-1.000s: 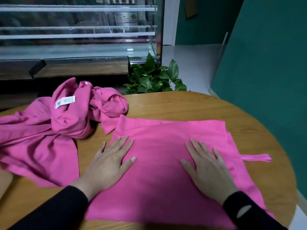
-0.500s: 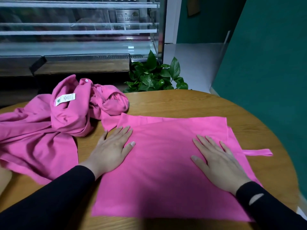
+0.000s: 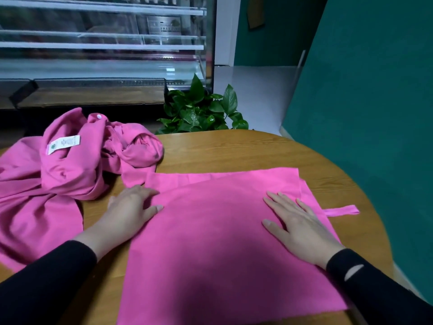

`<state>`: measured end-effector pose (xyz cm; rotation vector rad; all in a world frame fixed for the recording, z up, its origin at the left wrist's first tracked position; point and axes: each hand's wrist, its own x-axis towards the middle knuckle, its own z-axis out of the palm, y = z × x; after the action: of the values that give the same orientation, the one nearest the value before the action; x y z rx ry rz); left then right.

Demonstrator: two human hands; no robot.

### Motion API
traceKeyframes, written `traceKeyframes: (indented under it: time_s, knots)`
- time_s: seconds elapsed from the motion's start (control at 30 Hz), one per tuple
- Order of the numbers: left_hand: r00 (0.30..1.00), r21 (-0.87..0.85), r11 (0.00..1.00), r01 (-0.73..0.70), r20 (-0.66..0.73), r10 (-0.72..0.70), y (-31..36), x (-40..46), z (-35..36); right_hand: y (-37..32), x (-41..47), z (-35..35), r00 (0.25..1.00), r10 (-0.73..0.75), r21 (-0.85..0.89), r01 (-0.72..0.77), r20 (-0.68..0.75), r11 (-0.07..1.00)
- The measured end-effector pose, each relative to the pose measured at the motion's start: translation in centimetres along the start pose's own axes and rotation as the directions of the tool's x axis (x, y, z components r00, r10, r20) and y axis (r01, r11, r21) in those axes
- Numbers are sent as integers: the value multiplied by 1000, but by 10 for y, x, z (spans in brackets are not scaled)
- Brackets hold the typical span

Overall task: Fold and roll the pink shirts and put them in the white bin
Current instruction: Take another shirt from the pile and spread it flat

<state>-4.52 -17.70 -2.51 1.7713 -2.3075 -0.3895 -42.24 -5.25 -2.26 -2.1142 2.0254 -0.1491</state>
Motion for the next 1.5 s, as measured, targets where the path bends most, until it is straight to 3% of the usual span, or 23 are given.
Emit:
traceKeyframes:
  time_s: [0.13,0.2,0.3,0.4,0.57,0.7,0.77,0.83,0.9,0.97,1.07,1.13,1.27,1.37,1.5]
  knots:
    - [979,130,972,-195,-31,201,3,15,-8,7,35,-11,938,64,163,-8,-341,987]
    - [952,88,952,-293,-66,299,7,21,-9,8,56,-14,950,65,141,-22,-307,990]
    - [976,-66,975,-210,-73,205,10,31,-8,3,68,-2,981,129,154,-107,-144,982]
    - [987,-90,986,-137,-96,128,12,43,-4,2,64,12,966,203,34,-200,-158,979]
    - [992,15,999,-41,-118,42,19,60,5,8,64,11,954,244,-23,-252,-173,968]
    - [985,-53,997,-60,-164,51,18,58,11,13,61,13,946,249,-11,-257,-206,966]
    - [971,101,992,-78,-217,99,16,49,7,10,59,11,925,220,54,-214,-311,975]
    - [937,245,960,-138,-283,206,26,32,-5,4,50,3,918,108,100,-75,-382,992]
    - [898,136,920,-369,-204,390,44,3,-19,-8,31,-11,936,-59,133,112,-348,985]
    - [854,-6,854,-519,-24,519,54,-42,-21,-27,-1,-24,959,-207,179,242,-195,954]
    - [807,70,807,-587,138,575,38,-99,3,-30,-54,-21,948,-293,104,282,120,954]
    - [814,155,801,-578,184,551,19,-123,13,-18,-81,-16,930,-283,-14,295,236,955]
    - [832,147,820,-553,156,533,-2,-147,8,9,-110,-11,953,-247,-61,261,174,963]
    - [875,-8,878,-479,76,478,-13,-158,3,31,-128,-9,977,-163,60,156,136,986]
    - [917,-56,915,-399,-8,399,-14,-161,8,48,-149,-1,999,-22,215,29,-37,976]
